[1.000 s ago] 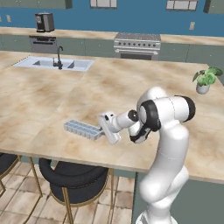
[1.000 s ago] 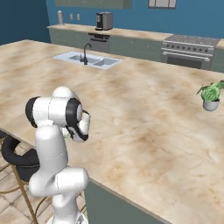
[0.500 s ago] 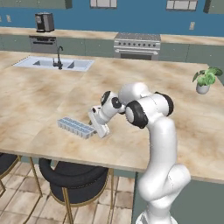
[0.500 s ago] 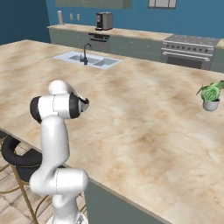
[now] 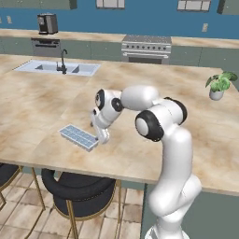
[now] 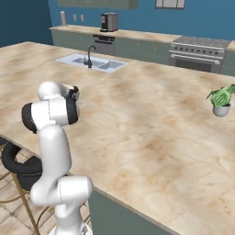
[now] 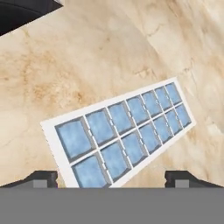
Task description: Open the freezer door, pick up the ice cube tray from the freezer, and place it on the dining counter.
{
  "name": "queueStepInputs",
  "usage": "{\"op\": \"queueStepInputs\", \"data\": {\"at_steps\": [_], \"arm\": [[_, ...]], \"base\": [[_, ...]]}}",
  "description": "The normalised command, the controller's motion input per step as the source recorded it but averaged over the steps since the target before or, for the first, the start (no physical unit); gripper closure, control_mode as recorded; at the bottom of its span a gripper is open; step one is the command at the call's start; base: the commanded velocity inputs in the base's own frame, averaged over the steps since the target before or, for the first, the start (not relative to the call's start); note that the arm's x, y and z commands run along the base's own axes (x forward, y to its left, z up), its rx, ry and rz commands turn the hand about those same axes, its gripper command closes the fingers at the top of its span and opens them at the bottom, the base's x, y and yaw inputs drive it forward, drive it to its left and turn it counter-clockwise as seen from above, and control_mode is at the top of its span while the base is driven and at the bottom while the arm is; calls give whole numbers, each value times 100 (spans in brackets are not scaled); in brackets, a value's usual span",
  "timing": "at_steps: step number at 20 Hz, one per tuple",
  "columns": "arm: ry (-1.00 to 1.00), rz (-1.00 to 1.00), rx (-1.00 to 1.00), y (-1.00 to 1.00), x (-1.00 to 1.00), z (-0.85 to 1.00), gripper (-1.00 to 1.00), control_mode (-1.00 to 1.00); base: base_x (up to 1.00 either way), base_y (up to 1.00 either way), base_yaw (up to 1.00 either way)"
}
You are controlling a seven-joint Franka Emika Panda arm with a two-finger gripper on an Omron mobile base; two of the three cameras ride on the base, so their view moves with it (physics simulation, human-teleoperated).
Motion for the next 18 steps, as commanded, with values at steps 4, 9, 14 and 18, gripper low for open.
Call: {"op": "queueStepInputs", "data": {"at_steps": [4, 9, 14, 18], "arm": [[19, -4, 0, -38, -2, 84, -100, -100], [15, -7, 0, -58, -33, 62, -100, -100], [17, -12, 0, -57, -47, 68, -100, -100], [23, -16, 0, -30, -11, 85, -100, -100]], "base": [[0, 0, 0], [0, 0, 0], [0, 0, 0], [0, 0, 0]]}}
